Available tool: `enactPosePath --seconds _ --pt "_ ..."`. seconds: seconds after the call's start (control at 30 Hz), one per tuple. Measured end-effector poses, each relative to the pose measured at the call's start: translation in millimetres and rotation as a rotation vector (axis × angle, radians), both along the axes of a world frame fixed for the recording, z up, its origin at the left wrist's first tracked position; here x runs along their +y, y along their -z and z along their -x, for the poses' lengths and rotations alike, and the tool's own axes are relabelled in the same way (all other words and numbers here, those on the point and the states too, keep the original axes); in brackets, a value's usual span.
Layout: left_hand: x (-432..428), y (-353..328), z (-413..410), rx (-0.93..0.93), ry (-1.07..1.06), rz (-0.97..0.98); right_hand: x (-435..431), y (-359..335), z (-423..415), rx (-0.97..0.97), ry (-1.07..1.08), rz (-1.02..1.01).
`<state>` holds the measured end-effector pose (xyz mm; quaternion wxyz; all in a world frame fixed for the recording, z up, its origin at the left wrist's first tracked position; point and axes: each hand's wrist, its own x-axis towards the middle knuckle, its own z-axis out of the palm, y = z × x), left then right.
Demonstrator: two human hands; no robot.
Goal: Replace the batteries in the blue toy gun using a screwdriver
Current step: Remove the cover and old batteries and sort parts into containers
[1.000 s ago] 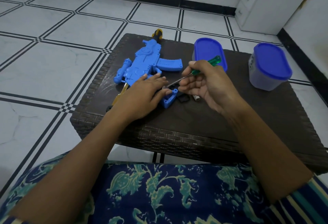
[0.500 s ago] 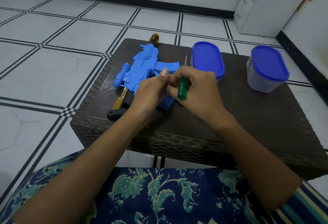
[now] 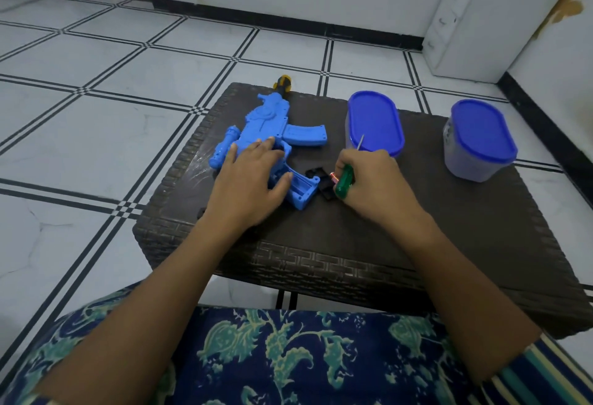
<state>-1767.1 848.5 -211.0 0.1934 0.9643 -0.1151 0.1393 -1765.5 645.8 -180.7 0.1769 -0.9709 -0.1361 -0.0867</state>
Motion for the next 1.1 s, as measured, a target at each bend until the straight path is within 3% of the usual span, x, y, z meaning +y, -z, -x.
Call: enactPosePath --seconds 0.2,0.3,0.4,0.47,0.53,0.7,0.87,1.1 --pt "0 -6 7 -0.124 -0.345 0.036 1 0 1 -0.011 0.074 0.091" --pt "0 -9 10 0.009 -0.457 0.016 5 -1 4 -0.089 0.057 0.058" --pt "4 -10 9 0.143 -0.470 -0.019 17 -4 8 -0.180 -0.094 -0.204" --pt "6 -11 10 0.224 -0.421 -0.085 26 -1 11 -0.135 -0.223 -0.289" --pt "7 -10 14 0.252 -0.371 -0.138 33 7 12 -0.053 -0.306 -0.250" --pt "11 2 15 0.139 -0.370 -0.059 43 18 7 0.026 -0.336 -0.167" --pt "12 -5 15 0.046 -0.378 0.035 45 21 5 0.012 -0.317 -0.230" --pt "20 -16 14 -0.395 -0.298 -0.053 57 32 5 -0.050 -0.198 -0.462"
